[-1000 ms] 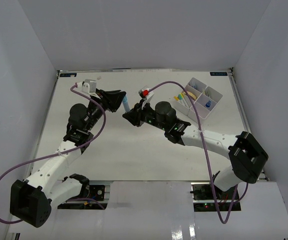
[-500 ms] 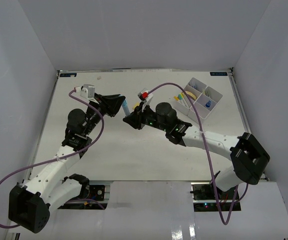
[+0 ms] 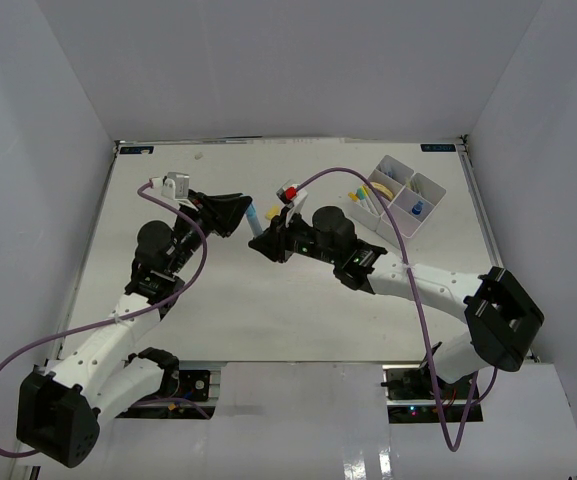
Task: Sort the stationery into containers
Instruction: Close the pen cap on the pen.
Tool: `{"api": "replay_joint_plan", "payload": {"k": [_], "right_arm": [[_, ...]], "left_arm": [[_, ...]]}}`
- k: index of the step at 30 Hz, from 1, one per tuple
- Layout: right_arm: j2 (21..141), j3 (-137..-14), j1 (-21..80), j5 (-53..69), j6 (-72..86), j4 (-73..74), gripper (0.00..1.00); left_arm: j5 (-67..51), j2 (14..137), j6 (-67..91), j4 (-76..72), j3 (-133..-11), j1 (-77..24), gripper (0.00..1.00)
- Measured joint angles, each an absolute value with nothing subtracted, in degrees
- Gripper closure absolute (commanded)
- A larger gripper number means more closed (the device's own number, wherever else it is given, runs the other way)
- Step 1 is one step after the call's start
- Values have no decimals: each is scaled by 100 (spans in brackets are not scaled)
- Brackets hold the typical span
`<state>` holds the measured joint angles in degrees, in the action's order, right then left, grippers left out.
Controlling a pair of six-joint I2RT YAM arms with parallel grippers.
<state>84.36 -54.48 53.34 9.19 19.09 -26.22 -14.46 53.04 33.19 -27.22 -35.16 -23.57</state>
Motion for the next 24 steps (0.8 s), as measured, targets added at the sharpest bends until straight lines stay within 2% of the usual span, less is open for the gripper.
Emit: {"api": "replay_joint_plan", "payload": {"k": [8,24], "right_arm": [[8436,-5452,5323,923,1892,-2377,92],[8436,-5452,5323,794,1885,-2281,92]], "left_arm": [[-1415,5430,3409,-2580,-3542,-2423,75],[-797,5450,3590,-1420,-4025,-2668,76]]}}
